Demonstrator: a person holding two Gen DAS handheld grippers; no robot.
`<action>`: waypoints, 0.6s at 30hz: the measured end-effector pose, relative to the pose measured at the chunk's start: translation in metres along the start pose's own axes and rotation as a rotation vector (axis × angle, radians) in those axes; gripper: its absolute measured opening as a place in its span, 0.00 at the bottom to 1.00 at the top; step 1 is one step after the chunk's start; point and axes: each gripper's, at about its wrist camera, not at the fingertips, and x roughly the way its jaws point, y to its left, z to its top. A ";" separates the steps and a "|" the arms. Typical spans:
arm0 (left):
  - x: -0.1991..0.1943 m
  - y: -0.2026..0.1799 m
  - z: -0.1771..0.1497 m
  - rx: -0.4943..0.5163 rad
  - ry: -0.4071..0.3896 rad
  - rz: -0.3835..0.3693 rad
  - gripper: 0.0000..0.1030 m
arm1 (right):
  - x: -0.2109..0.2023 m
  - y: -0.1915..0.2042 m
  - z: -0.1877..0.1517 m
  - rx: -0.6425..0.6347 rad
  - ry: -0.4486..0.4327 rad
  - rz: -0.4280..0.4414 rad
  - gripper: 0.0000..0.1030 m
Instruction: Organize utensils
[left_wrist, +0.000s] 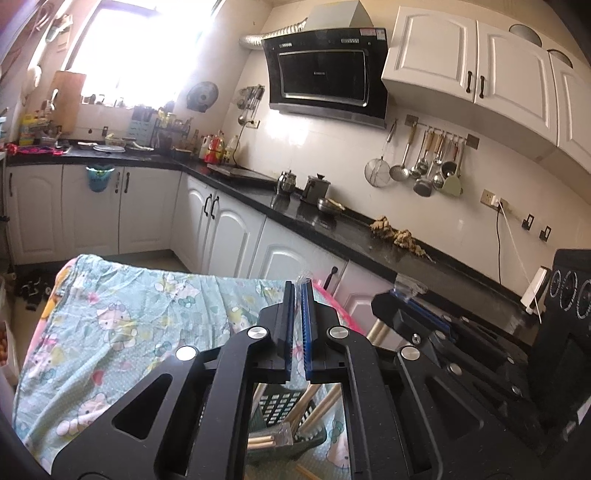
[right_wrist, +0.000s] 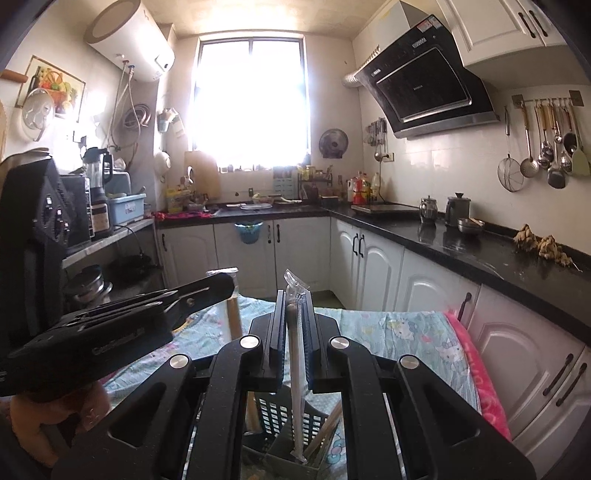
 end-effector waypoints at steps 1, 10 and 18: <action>0.001 0.001 -0.002 -0.001 0.007 0.001 0.01 | 0.002 -0.001 -0.002 0.002 0.003 -0.004 0.08; -0.006 0.010 -0.015 0.017 0.049 0.061 0.17 | 0.015 -0.013 -0.023 0.067 0.078 -0.040 0.23; -0.043 0.018 -0.014 0.014 0.033 0.113 0.46 | 0.002 -0.016 -0.038 0.095 0.123 -0.048 0.41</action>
